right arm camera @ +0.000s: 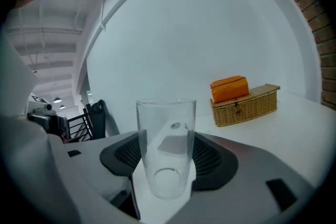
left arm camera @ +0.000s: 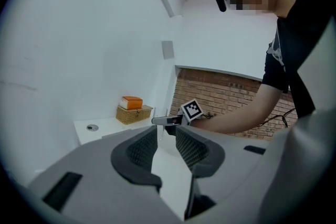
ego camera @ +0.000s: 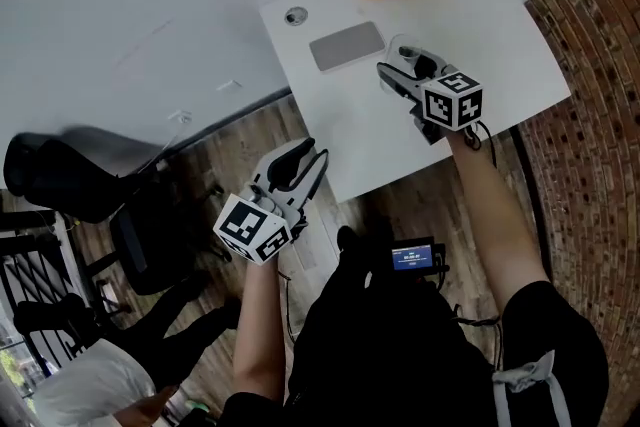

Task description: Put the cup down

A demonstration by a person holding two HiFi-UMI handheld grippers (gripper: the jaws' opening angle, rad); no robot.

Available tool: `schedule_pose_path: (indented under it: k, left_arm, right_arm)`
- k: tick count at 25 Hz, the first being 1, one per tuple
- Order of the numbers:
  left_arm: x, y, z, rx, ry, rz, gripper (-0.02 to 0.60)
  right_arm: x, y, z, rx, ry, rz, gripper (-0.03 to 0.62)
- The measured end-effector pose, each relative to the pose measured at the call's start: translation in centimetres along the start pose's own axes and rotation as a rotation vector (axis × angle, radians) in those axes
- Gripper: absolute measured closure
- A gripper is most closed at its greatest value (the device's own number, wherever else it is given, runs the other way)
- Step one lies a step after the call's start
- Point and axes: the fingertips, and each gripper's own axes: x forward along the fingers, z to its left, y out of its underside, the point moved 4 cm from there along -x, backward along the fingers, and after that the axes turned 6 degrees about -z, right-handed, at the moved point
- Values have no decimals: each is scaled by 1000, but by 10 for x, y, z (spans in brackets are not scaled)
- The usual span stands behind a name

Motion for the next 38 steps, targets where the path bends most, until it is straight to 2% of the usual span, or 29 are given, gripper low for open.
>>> schedule_pose_path:
  k: [6, 18, 27, 38]
  left_arm:
    - [2, 9, 13, -30, -45, -13, 482]
    - [-19, 30, 27, -87, -135, -18, 482]
    - [-24, 36, 34, -105, -150, -24, 482]
    - [-20, 30, 27, -103, -133, -38, 482]
  right_arm:
    - [66, 1, -10, 42, 28, -100, 307]
    - [169, 22, 4, -164, -3, -91, 307]
    - [182, 35, 15, -310, -11, -85, 307]
    - [176, 37, 12, -250, -7, -74, 304]
